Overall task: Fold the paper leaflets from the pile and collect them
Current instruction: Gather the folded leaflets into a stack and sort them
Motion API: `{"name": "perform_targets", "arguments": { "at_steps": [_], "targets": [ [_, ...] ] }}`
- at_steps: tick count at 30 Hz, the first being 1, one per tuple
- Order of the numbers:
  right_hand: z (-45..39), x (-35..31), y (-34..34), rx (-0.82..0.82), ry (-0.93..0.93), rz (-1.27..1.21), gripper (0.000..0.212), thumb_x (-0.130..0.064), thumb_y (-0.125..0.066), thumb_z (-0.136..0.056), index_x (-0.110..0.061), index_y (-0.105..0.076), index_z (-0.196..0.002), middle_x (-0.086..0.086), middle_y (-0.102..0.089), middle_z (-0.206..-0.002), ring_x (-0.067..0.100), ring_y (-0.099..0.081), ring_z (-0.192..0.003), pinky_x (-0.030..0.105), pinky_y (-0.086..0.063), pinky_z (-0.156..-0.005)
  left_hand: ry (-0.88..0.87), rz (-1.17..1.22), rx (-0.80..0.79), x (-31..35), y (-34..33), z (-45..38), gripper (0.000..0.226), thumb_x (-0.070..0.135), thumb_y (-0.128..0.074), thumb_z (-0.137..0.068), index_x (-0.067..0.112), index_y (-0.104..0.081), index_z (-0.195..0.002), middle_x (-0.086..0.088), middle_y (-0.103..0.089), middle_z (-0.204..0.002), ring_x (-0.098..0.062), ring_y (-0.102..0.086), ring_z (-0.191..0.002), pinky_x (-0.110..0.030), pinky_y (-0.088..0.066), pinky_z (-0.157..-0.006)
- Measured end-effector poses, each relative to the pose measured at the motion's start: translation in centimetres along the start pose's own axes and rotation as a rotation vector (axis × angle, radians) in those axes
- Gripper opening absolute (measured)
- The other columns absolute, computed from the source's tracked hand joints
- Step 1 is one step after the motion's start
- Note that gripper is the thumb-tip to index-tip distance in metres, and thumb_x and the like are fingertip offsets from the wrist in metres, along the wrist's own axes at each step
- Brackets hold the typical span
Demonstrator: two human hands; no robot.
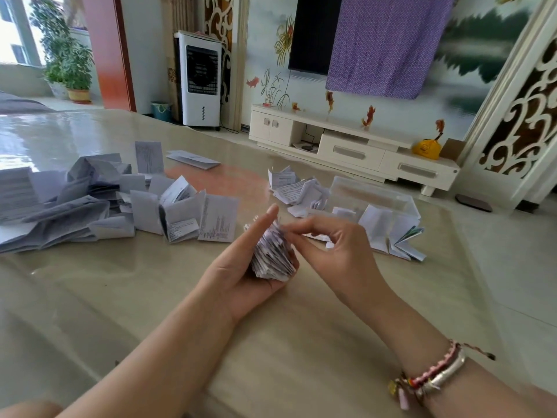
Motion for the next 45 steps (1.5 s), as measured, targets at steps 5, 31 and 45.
{"name": "perform_targets", "arguments": {
  "at_steps": [5, 31, 45],
  "targets": [
    [0.7, 0.6, 0.6, -0.086, 0.012, 0.193, 0.017, -0.020, -0.070, -0.083, -0.031, -0.075, -0.094, -0.027, -0.064, -0.107, -0.006, -0.052, -0.114, 0.030, -0.039, -0.100, -0.019, -0.014, 0.004, 0.0, 0.3, -0.1, 0.021, 0.020, -0.068, -0.077, 0.008, -0.060, -0.092, -0.007, -0.062, -0.082, -0.015, -0.059, -0.076, -0.023, -0.053, -0.072],
    [-2.0, 8.1, 2.3, -0.078, -0.207, 0.957, 0.032, -0.033, -0.059, -0.092, -0.024, -0.061, -0.123, -0.006, -0.066, -0.114, 0.019, -0.051, -0.115, 0.032, -0.031, -0.095, -0.127, -0.131, 0.128, 0.0, 0.7, -1.1, 0.027, 0.007, -0.070, -0.066, 0.013, -0.056, -0.089, -0.005, -0.052, -0.074, -0.015, -0.049, -0.062, -0.028, -0.041, -0.068],
    [-1.8, 7.1, 2.1, -0.125, -0.147, 1.051, 0.018, -0.024, -0.049, -0.096, -0.012, -0.062, -0.091, 0.007, -0.067, -0.098, 0.030, -0.061, -0.095, 0.031, -0.036, -0.074, -0.111, -0.133, 0.147, 0.0, 0.8, -0.6, 0.036, 0.007, -0.073, -0.065, 0.015, -0.056, -0.095, -0.003, -0.052, -0.074, -0.011, -0.047, -0.055, -0.023, -0.040, -0.060]
  ]
}}
Point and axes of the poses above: each hand's wrist, its own z-axis away from the middle knuckle, its own y-axis out of the back of the hand, x = y × z, the point moved 2 cm from there along -z, towards the middle knuckle
